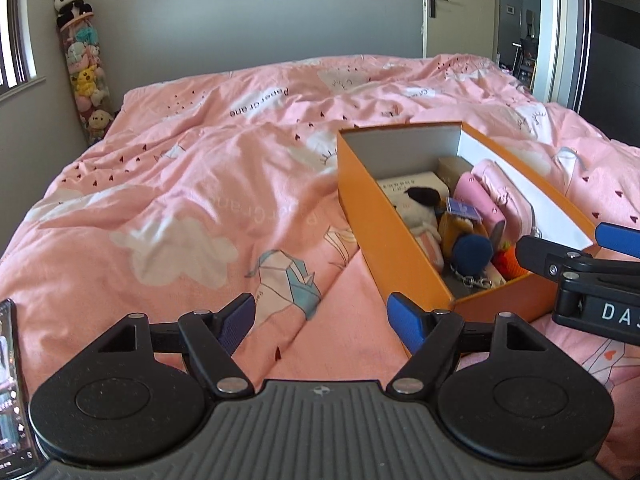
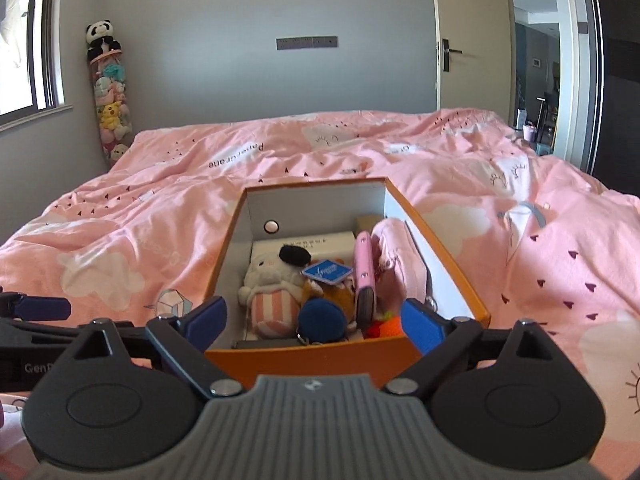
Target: Organize objects
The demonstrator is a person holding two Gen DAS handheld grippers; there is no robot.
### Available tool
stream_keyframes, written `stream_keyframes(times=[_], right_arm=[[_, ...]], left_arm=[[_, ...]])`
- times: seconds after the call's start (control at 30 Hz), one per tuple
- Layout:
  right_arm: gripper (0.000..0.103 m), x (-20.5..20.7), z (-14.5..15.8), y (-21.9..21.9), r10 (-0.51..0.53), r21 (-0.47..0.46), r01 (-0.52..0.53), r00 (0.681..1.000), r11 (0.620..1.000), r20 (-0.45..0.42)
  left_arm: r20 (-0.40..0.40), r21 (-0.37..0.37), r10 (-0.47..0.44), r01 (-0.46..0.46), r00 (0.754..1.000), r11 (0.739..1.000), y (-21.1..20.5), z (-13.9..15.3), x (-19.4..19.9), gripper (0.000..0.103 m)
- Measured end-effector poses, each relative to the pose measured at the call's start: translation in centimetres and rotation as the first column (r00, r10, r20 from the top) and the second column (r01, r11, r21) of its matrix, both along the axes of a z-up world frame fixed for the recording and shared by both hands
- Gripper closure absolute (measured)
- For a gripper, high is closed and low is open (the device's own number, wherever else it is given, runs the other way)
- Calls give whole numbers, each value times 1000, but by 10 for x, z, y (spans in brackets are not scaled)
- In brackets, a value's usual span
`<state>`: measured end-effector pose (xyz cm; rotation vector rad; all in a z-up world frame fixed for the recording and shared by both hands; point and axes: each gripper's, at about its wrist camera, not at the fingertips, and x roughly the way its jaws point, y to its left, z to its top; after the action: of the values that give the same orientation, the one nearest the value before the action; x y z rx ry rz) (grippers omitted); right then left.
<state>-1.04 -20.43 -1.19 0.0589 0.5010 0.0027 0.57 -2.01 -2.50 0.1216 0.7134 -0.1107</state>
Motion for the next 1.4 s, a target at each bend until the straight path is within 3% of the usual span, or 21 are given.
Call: stream_keyframes(times=[0.17,0.37,1.4], right_arm=[[9,3,-9,7,5,-41,-5,1000,999,-13],[9,4,-11,6,4,-33,-4,1000,999,-10],[9,5,-15,4,5,-18,-6,1000,1000,-27]], left_arm=[[-58,-7,1,-2,998,1000,0,-12,6,15],[-74,-12,8,-9,997,1000,1,-16,7,15],[-78,2,10,-10,997,1000,1,-18,8,15]])
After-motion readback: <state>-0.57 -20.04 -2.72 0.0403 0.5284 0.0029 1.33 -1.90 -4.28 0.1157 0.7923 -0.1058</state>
